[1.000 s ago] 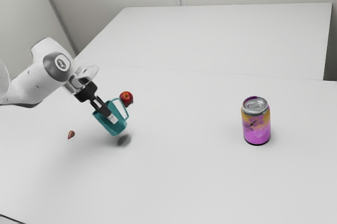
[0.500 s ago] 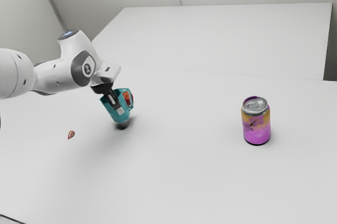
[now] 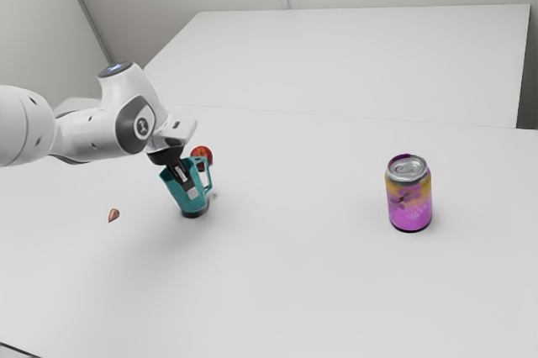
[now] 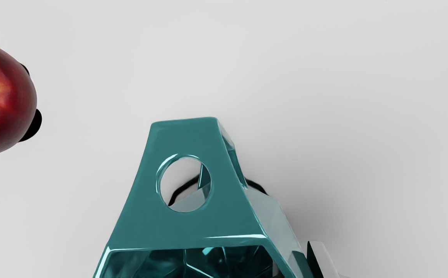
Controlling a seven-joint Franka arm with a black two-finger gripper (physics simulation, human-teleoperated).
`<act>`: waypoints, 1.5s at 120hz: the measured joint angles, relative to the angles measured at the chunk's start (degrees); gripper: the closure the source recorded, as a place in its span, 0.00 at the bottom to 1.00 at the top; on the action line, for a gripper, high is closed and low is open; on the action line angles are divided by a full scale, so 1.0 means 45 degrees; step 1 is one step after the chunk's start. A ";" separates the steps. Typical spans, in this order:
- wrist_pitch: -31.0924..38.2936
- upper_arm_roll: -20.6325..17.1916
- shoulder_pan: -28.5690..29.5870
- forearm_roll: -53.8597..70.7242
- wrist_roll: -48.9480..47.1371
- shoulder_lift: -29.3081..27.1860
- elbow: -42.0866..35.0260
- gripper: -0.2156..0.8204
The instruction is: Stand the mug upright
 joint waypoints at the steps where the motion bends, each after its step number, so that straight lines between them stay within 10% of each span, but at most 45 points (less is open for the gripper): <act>1: 0.0006 0.0000 -0.0004 0.0006 -0.0013 0.0002 0.0000 0.96; 58: 0.0096 -0.0044 -0.0107 0.0010 -0.0306 -0.0056 0.0003 0.54; 104: -0.0247 -0.0118 -0.0137 0.0070 -0.0402 -0.1399 0.0299 0.42; 140: -0.3672 -0.0204 0.0419 0.0161 -0.1308 0.0224 0.5995 0.27; 159: -0.6566 -0.1732 0.1960 0.0827 -0.2592 0.1952 0.9750 0.24; 180: -0.8604 -0.2059 0.2402 0.1211 -0.3885 0.2318 1.0685 0.22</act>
